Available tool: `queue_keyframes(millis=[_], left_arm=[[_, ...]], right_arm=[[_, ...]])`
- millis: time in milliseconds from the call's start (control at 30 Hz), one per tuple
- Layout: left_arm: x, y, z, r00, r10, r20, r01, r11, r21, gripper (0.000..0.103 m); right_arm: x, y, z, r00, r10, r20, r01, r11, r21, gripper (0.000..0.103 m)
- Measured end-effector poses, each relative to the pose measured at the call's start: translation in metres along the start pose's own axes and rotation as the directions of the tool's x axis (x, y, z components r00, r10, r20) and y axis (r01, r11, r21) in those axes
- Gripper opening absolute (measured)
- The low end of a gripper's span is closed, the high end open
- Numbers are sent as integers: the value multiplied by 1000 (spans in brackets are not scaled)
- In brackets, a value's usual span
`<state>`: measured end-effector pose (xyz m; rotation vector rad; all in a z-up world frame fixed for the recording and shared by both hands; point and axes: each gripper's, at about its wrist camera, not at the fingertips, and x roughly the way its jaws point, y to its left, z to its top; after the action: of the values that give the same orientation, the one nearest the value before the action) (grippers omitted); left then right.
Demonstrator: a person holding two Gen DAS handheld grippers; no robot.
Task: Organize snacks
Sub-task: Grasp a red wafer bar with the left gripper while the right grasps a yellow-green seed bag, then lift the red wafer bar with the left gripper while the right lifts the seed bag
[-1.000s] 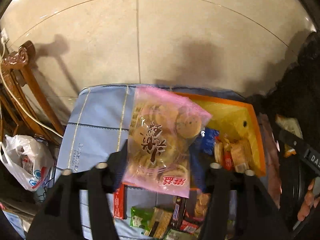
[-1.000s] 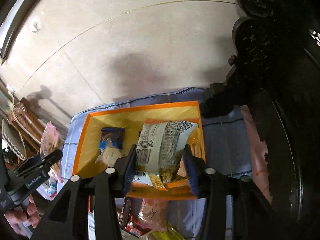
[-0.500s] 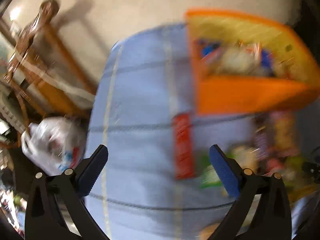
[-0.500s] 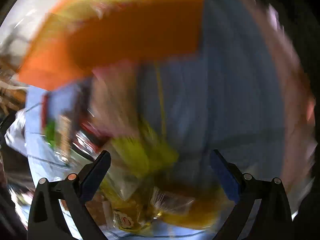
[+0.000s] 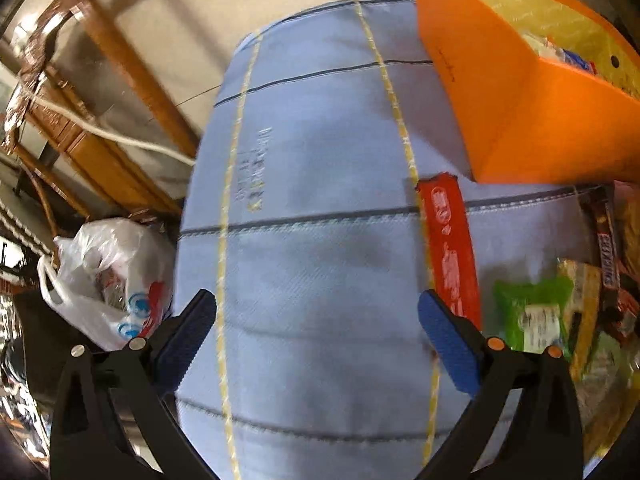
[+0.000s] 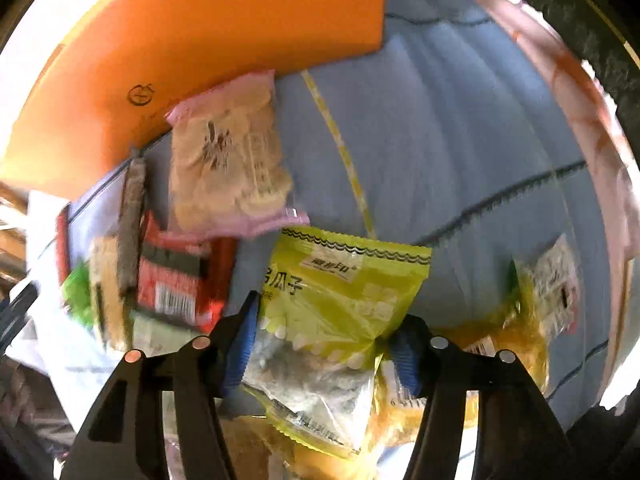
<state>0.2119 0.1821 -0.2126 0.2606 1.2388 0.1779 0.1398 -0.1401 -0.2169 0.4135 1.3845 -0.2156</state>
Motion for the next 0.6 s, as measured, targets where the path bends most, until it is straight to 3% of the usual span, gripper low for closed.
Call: queue_keyframes(millis=[133,233,300,333,367,400,433,500,533,600], left_arm=[[16,-16,9,995,-91,-37,90,996,-13,99],[20,-24,16,979,-204,-23,203,978,-41,99],[31,-30,16,967,-253,-41,250,966,-70,71],[29,-29,17,965,-261,-23,258,962,-94,65],[24,-33,19,962,-273,-24,271,960,-68,40],[19,-37,20,960,-279,-26,278,959,-45,24],[16,-39,20,963,-266,-40,264,964,-41,23],[5,-37,17,940,-337,-46,334,940,-65,23],[1,-37,15,939,-341,-38,339,939,-62,23],[-14,-37,9,955,-296,-17,295,955,-37,23]], right_arm=[[-27,-19,-11,999,42,32,-42,999,-10,60],[-51,-35,-19,996,69,62,-69,998,-5,59],[-63,-40,-21,993,87,84,-88,996,9,51],[-70,-44,-18,989,105,99,-107,994,10,48],[-78,-49,-18,986,117,116,-119,993,14,47],[-86,-56,-19,982,130,139,-134,991,18,46],[-95,-60,-14,975,148,163,-152,988,10,43],[-107,-66,-7,966,152,208,-151,988,-21,34],[-108,-69,2,965,150,213,-147,989,-28,29],[-108,-73,7,960,183,213,-181,983,-30,27]])
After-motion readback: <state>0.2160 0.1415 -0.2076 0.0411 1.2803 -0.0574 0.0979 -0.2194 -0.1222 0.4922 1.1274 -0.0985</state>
